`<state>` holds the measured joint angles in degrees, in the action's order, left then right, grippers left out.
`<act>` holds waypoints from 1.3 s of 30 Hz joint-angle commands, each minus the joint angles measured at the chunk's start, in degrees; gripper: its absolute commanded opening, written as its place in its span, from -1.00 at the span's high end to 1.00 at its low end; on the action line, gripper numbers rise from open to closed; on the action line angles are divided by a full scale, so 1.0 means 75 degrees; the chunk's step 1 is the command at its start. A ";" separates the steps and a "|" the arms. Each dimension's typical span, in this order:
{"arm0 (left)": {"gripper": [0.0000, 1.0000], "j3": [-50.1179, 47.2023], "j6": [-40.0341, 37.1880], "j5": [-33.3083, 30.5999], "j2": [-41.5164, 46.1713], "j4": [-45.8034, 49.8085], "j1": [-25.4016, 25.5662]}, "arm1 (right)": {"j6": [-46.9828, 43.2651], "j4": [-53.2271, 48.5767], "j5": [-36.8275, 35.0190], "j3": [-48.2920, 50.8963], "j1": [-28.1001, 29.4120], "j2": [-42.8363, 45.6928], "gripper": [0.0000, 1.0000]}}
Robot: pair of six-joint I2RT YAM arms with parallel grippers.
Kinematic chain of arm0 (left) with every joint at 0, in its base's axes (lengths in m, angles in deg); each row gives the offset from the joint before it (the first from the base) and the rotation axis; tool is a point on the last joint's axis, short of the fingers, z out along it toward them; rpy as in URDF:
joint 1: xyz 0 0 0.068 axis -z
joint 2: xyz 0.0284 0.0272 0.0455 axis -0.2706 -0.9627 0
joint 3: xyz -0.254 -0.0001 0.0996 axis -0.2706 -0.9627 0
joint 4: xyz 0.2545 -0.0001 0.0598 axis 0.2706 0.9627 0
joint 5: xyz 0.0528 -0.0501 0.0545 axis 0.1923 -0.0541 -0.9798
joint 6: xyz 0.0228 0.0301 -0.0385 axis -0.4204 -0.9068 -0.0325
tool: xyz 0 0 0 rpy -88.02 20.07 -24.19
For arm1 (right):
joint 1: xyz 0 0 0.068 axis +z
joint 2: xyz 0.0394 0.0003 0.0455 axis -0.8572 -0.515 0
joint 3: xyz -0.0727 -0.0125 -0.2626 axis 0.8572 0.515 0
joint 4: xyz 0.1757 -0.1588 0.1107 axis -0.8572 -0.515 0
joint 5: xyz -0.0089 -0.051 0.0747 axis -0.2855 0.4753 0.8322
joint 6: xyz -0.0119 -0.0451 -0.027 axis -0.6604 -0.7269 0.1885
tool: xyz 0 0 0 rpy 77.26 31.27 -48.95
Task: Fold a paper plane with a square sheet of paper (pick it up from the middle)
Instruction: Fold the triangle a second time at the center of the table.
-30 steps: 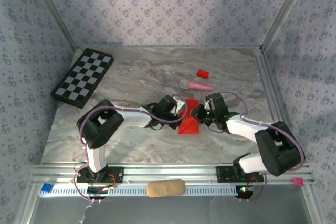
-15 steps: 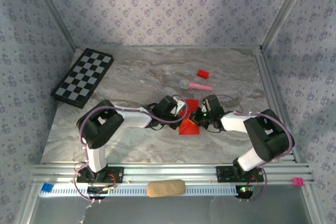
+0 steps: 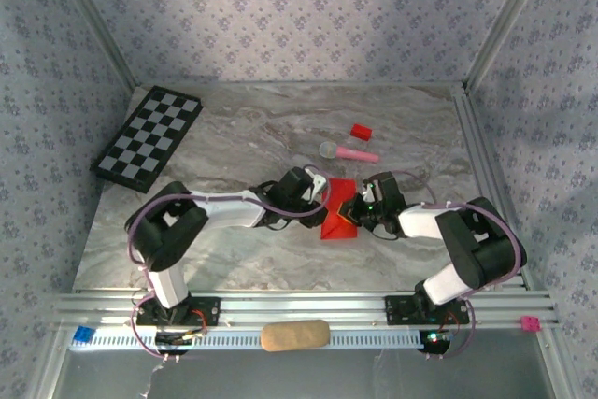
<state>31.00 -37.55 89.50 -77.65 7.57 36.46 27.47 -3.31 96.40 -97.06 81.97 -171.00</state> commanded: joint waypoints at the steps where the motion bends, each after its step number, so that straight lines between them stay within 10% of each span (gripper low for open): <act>1: 0.31 0.0090 0.0400 -0.0131 0.0584 0.0445 -0.0017 | -0.0248 -0.0654 -0.0246 0.0247 -0.0079 -0.0017 0.95; 8: 0.81 0.0676 0.1197 0.2505 0.0326 0.0668 0.0047 | -0.0276 -0.0576 -0.0211 0.0241 -0.0091 -0.0022 0.95; 16: 0.96 0.1059 0.1859 0.3369 -0.0441 0.0632 0.0140 | -0.0264 -0.0598 -0.0226 0.0293 -0.0112 0.0054 0.96; 39: 0.93 0.1471 0.1373 0.2796 -0.1403 0.1677 0.0287 | -0.0266 -0.0699 -0.0222 0.0288 -0.0138 0.0101 0.96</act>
<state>41.06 -26.10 111.05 -86.72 18.24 38.10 26.84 -3.57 96.51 -96.43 81.35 -170.10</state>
